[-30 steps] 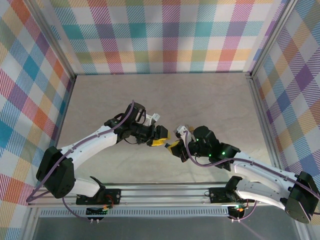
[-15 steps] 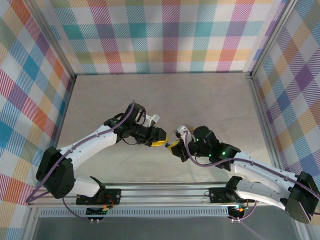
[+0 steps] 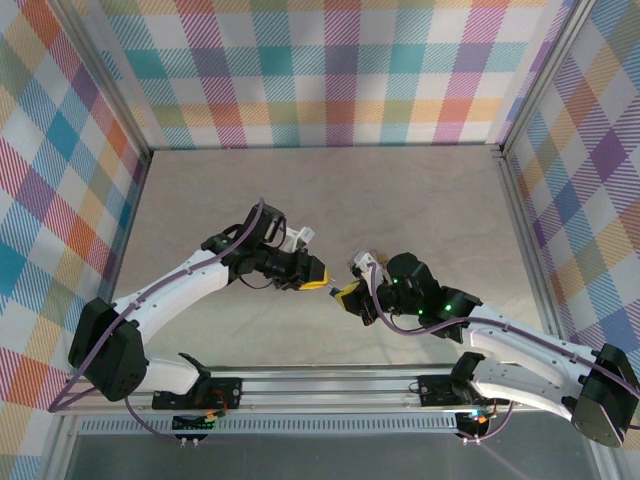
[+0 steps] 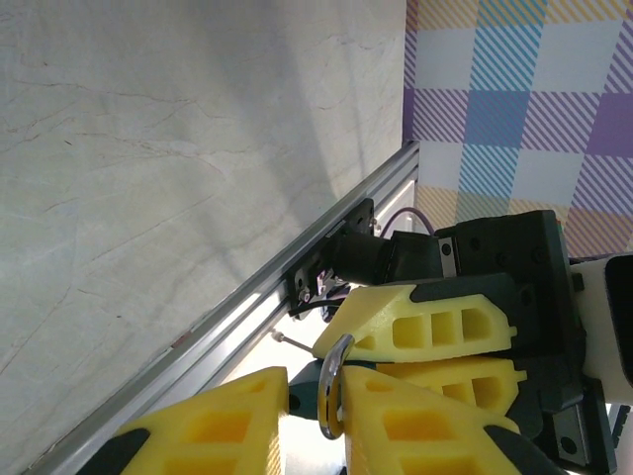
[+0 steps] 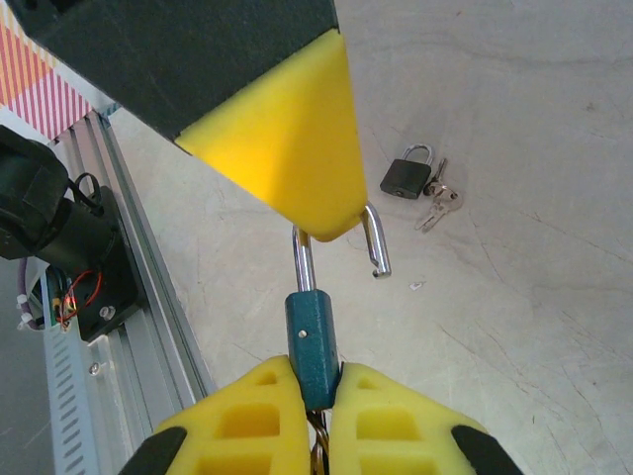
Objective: Lock with the key
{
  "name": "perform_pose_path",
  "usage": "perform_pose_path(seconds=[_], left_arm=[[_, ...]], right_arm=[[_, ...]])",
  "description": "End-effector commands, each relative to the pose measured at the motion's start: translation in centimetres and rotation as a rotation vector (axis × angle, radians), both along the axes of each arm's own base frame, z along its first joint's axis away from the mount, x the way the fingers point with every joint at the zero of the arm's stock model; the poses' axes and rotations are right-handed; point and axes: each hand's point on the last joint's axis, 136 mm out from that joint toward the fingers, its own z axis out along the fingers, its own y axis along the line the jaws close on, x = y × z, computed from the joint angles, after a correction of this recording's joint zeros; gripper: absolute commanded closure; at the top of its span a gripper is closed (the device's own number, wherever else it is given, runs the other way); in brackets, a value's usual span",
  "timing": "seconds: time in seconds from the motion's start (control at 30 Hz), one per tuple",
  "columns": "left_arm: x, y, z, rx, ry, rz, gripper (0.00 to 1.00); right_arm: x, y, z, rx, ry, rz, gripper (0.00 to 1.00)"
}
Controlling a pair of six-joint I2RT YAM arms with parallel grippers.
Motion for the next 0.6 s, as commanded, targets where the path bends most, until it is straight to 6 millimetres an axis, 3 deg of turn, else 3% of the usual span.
perform_pose_path(seconds=[0.0,0.07,0.2,0.57], left_arm=[[-0.23,0.48,0.69,-0.001,0.001,-0.002,0.79],[-0.08,0.50,0.69,0.000,-0.002,0.003,0.74],[0.39,0.32,1.10,-0.010,-0.016,0.015,0.50],[0.28,0.27,0.18,-0.003,0.004,0.008,0.48]], right_arm=[[0.03,0.59,2.46,0.051,-0.055,0.026,1.00],[-0.16,0.75,2.45,0.056,-0.047,0.039,1.00],[-0.42,0.82,2.58,0.065,-0.047,0.053,1.00],[-0.34,0.72,2.92,0.074,-0.064,0.048,1.00]])
